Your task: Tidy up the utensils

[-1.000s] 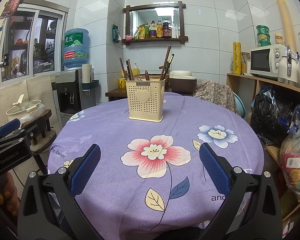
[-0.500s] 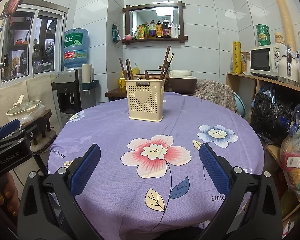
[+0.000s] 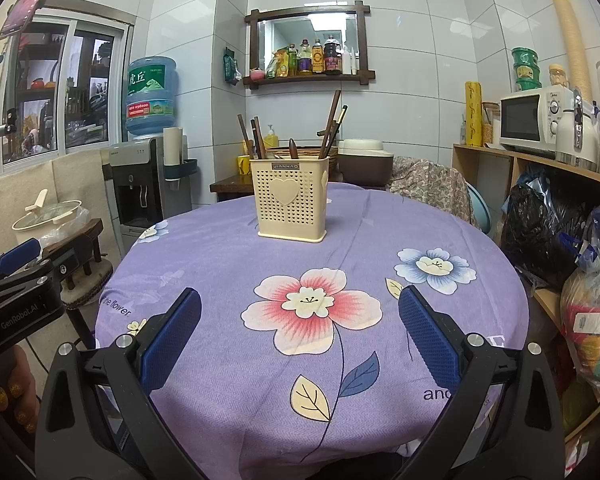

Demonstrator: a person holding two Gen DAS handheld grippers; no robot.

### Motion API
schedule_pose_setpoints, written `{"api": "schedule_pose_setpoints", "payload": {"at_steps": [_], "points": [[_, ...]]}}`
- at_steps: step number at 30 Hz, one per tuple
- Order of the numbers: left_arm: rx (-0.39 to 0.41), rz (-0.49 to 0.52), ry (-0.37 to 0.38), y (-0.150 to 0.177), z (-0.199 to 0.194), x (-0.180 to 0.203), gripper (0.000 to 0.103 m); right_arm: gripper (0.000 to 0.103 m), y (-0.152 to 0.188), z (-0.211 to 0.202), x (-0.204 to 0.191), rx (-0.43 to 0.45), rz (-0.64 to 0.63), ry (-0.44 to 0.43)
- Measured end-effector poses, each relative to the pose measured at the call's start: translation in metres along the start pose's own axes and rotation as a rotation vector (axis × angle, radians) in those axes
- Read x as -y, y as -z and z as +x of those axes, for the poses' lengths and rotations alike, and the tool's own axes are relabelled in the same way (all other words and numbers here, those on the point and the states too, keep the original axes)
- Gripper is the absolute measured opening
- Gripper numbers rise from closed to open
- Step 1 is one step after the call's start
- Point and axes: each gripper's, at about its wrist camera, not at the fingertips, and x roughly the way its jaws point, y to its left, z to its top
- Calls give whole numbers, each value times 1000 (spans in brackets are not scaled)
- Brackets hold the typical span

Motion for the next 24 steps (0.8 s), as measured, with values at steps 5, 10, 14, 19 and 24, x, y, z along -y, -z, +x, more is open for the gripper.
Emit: {"api": "schedule_pose_setpoints", "payload": {"at_steps": [5, 10, 14, 19, 24], "points": [[0, 0, 1, 0, 0, 0, 98, 97, 0, 0, 0, -2, 1, -1], [0, -1, 0, 0, 0, 0, 98, 97, 1, 0, 0, -2, 2, -1], [0, 0, 0, 0, 0, 0, 98, 97, 1, 0, 0, -2, 3, -2], [2, 2, 0, 0, 0, 0, 98, 97, 1, 0, 1, -3, 3, -1], [-4, -3, 3, 1, 0, -1, 98, 97, 1, 0, 1, -3, 3, -1]]}}
